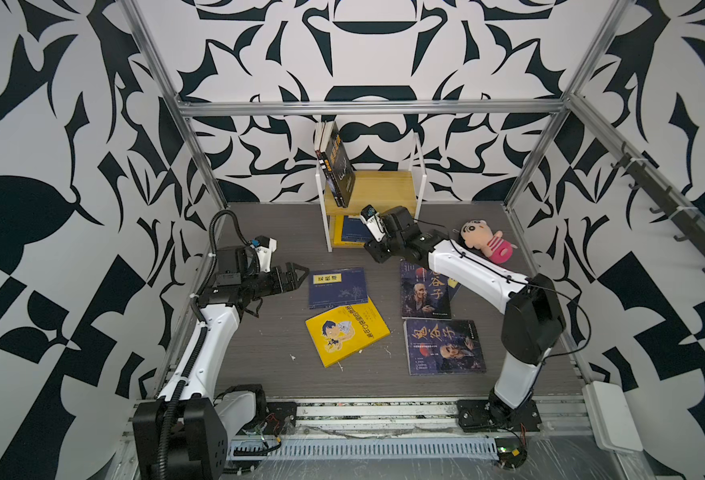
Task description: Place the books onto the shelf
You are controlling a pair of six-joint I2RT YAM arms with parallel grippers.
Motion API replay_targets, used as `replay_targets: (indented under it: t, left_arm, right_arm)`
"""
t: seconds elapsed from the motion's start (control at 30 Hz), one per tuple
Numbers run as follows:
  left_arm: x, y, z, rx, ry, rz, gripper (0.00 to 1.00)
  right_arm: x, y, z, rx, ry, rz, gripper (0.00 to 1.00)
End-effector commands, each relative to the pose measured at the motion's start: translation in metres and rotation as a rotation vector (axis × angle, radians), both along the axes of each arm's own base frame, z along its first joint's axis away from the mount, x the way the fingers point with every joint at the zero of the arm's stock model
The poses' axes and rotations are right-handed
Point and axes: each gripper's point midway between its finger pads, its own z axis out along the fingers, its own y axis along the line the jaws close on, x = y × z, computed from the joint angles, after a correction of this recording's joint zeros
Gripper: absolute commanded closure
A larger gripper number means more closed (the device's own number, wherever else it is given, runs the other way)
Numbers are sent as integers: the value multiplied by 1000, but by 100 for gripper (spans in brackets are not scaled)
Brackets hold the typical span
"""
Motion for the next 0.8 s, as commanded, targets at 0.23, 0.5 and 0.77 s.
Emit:
replay_targets:
  t: [0.23, 0.5, 0.77]
  left_arm:
    - [-2, 0, -22, -50, 89, 27, 0]
    - [4, 0, -45, -110, 186, 85, 1]
    - [9, 0, -60, -158, 253, 126, 1]
  right_arm:
    - [-48, -2, -28, 447, 310, -321, 44]
    - [-52, 2, -61, 575, 428, -425, 45]
    - [-38, 9, -96, 691, 539, -514, 48]
